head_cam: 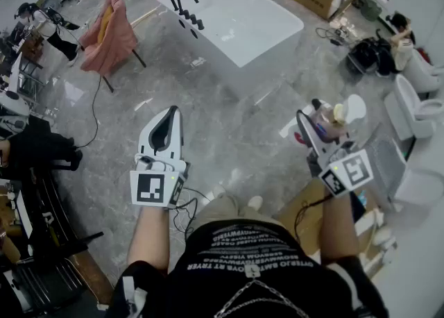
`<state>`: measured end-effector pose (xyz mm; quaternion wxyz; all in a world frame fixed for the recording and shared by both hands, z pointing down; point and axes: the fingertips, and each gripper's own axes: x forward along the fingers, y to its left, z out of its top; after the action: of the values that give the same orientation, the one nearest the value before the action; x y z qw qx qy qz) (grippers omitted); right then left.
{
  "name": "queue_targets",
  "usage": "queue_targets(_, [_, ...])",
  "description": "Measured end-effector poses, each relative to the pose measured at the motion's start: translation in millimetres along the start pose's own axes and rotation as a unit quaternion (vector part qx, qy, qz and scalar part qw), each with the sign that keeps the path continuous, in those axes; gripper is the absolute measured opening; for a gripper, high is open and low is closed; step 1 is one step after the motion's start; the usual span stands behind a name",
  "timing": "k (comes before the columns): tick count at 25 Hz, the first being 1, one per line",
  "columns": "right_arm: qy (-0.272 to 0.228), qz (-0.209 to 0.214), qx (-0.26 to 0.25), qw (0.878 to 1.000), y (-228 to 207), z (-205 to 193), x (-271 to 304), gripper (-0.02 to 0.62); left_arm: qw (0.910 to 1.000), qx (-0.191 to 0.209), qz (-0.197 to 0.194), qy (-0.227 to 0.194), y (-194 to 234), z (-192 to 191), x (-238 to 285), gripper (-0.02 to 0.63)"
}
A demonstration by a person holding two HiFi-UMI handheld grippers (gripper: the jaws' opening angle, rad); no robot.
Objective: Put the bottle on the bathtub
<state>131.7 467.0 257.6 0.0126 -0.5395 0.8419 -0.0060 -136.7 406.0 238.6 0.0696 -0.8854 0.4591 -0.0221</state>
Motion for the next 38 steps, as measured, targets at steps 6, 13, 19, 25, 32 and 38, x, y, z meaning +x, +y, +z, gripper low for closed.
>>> queue_targets(6, [0.005, 0.001, -0.019, 1.0, 22.3, -5.2, 32.0, 0.178, 0.9999, -0.008, -0.007, -0.004, 28.5, -8.8, 17.0, 0.002])
queue_targets(13, [-0.003, -0.024, -0.016, 1.0, 51.0, -11.6, 42.1, 0.178, 0.9995, -0.007, -0.016, -0.026, 43.6, -8.8, 10.6, 0.003])
queue_targets(19, [0.0, -0.064, -0.042, 0.997, 68.0, -12.3, 50.1, 0.176, 0.9981, 0.01, -0.01, -0.061, 67.2, -4.0, -3.3, 0.002])
queue_targets(25, [-0.001, -0.083, -0.091, 0.992, 92.1, -1.7, 59.2, 0.178, 0.9973, 0.006, -0.031, -0.066, 84.1, -14.9, -8.3, 0.002])
queue_targets(32, [-0.003, -0.081, -0.078, 0.994, 120.1, -3.1, 62.3, 0.178, 0.9981, -0.016, -0.032, -0.05, 106.6, -36.3, -22.7, 0.002])
queue_targets(38, [0.002, -0.066, -0.082, 0.994, 117.5, -6.9, 70.4, 0.178, 0.9987, -0.009, -0.022, -0.045, 115.0, -40.3, -12.5, 0.002])
